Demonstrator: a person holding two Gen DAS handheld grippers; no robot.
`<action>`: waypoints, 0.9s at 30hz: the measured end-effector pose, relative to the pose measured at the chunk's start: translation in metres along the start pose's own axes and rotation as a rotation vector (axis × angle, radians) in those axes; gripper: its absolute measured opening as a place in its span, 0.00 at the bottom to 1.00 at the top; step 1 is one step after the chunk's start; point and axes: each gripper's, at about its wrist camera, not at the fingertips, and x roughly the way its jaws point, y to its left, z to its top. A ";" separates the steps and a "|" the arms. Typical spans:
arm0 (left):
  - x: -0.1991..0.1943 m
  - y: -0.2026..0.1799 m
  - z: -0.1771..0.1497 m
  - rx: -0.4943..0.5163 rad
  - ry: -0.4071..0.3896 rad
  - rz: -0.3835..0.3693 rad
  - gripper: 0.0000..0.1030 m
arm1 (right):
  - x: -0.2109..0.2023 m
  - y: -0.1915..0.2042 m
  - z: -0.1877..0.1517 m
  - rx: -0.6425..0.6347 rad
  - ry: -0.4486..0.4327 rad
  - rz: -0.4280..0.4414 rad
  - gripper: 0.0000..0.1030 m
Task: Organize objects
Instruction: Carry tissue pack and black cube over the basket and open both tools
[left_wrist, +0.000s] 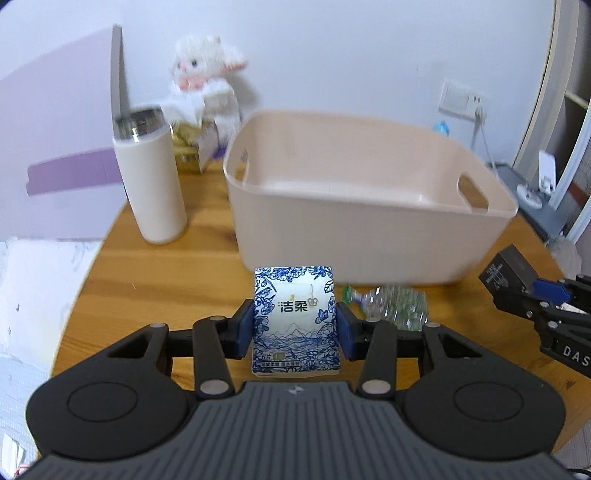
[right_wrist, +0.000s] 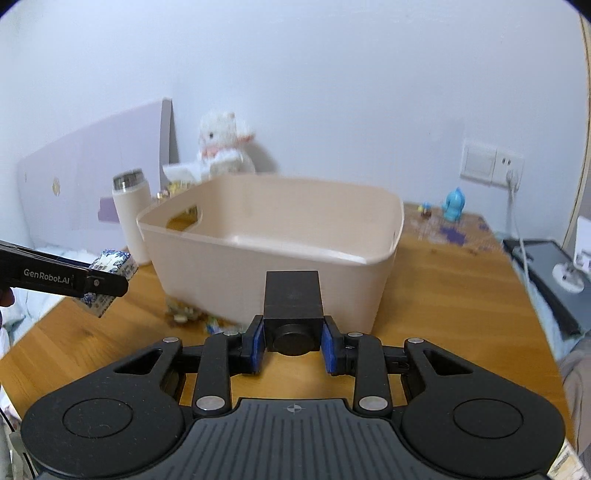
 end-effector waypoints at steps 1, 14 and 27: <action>-0.006 -0.001 0.002 0.000 -0.014 -0.001 0.46 | -0.003 0.000 0.003 -0.001 -0.012 -0.002 0.28; -0.025 -0.016 0.049 0.009 -0.154 -0.008 0.46 | 0.002 -0.017 0.055 0.022 -0.109 -0.039 0.28; 0.062 -0.034 0.094 0.031 -0.094 0.051 0.46 | 0.075 -0.025 0.070 0.060 -0.030 -0.032 0.28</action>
